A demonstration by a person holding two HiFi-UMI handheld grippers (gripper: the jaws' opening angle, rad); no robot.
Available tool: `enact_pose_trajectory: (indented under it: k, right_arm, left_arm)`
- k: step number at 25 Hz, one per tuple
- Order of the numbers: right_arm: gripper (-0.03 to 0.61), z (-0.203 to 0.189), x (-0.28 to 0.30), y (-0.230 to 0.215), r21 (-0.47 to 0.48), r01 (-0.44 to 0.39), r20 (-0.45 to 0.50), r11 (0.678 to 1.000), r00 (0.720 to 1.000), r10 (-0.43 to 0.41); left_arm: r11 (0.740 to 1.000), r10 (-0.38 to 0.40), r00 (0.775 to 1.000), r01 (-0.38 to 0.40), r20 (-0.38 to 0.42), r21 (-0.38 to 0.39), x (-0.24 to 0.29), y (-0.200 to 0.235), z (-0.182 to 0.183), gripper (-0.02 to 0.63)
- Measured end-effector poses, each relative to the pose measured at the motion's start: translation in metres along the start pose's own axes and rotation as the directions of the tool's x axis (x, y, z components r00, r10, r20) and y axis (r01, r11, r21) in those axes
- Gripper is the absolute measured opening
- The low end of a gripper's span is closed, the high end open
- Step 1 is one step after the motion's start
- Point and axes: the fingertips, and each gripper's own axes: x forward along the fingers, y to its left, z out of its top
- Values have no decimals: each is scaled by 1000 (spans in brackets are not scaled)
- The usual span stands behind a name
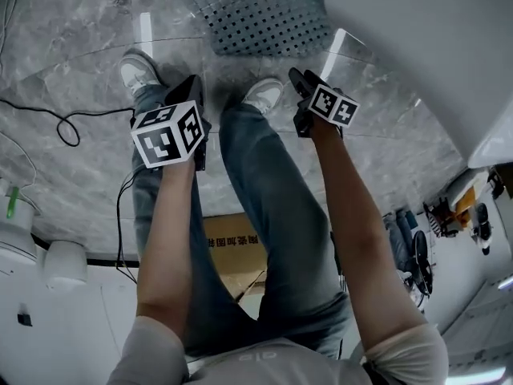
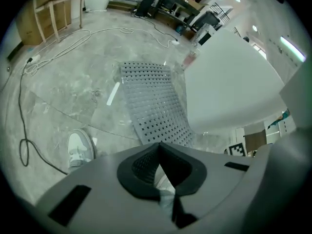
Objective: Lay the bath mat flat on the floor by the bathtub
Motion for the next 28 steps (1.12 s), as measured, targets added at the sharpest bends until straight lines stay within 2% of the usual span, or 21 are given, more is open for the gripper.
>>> enact_pose_trajectory:
  k: [2,5,9,12,16,20,24,26,28]
  right_arm:
    - [259,2,13,-9,1,6,16,1000,1000,-6]
    - [262,6,31,-26,10,15,62,1000,998,-16]
    - [284,5,45,-52,40,27,116,999,993,-31]
    - [304,3,58,-64,28,8,118,1000,993,-11]
    - [319,9,76,-80,46,-2,121,999,993,-3]
    - [350,11,92,-87,170,3,100,985,995,-20]
    - [353,29,91,-78,374,-96,217,922,976,14]
    - [297,38,82,-73,396,-137,261,908,965,31]
    - [270,45,72,-63,343,-161,276,925,959,65]
  left_arm:
    - [1000,-25,1000,25,5,10,2,-8,14,17]
    - [998,-14,1000,15,-19,60,7,-7,22,17]
    - [998,-13,997,17,-72,59,20,2,20,17]
    - [994,20,995,-9,-98,107,26,9,26,17]
    - [996,10,994,1,-112,95,32,3,35,17]
    - [990,-15,993,32,-120,135,33,-9,43,17]
    - [990,-19,992,37,-128,140,34,-11,46,17]
    - [991,-15,992,31,-127,129,34,-11,45,17]
    - [992,-15,991,31,-133,119,35,-12,41,16]
